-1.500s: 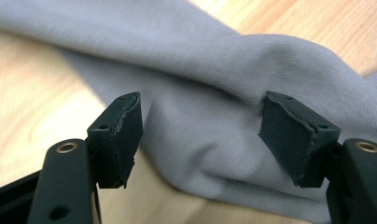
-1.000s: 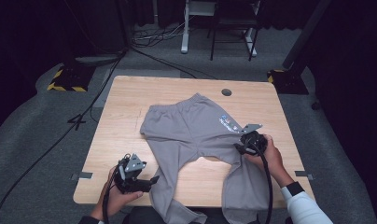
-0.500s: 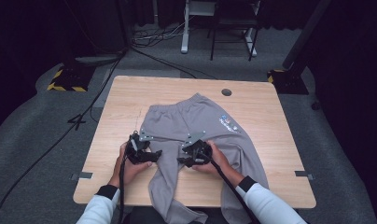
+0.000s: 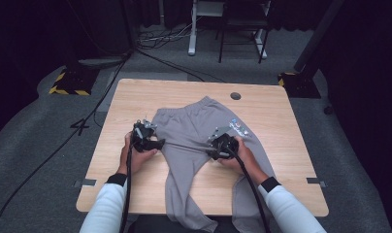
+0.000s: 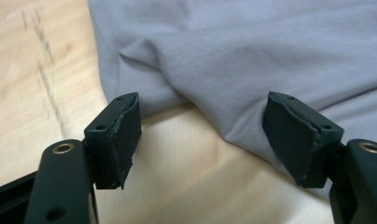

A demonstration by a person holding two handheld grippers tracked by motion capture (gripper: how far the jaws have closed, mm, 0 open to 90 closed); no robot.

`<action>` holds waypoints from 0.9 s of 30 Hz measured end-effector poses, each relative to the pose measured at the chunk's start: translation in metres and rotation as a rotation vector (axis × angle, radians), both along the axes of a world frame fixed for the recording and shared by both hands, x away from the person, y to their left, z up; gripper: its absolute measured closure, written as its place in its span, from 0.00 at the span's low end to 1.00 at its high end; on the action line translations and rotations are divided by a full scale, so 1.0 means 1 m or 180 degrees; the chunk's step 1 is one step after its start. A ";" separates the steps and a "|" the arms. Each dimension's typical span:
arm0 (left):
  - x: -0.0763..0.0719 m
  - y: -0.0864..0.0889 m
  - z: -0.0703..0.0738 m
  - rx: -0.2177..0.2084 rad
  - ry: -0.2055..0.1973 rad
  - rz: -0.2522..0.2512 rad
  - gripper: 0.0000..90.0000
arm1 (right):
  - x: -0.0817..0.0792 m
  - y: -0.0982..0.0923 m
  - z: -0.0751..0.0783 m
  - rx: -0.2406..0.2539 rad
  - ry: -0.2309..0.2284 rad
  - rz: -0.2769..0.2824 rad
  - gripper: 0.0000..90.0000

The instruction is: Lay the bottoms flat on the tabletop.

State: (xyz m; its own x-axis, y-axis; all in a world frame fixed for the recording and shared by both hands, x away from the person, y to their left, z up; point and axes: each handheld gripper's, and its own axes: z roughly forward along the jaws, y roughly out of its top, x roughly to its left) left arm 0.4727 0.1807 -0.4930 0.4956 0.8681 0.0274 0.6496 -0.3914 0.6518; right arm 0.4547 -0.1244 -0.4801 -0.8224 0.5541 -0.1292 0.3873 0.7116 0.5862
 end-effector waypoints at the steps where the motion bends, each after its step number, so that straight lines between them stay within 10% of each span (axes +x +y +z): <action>1: 0.004 -0.002 0.001 0.0004 0.0028 0.0007 0.31 | 0.003 -0.002 0.000 -0.0079 -0.0092 -0.0066 0.60; 9: 0.039 -0.017 0.006 0.0086 0.0237 0.0207 0.26 | 0.029 -0.022 0.001 -0.0190 -0.0189 -0.0441 0.59; 14: 0.037 -0.038 0.014 0.0463 0.0080 0.0198 0.31 | 0.042 -0.030 0.000 -0.0362 -0.0390 -0.0698 0.59; 20: -0.023 -0.062 0.032 -0.0137 -0.0116 -0.0525 0.27 | 0.030 -0.037 0.006 -0.0255 -0.0422 -0.0649 0.55; 27: -0.093 -0.098 0.015 0.0074 -0.0164 -0.1083 0.27 | -0.017 -0.041 0.029 0.0238 -0.0264 -0.0098 0.47</action>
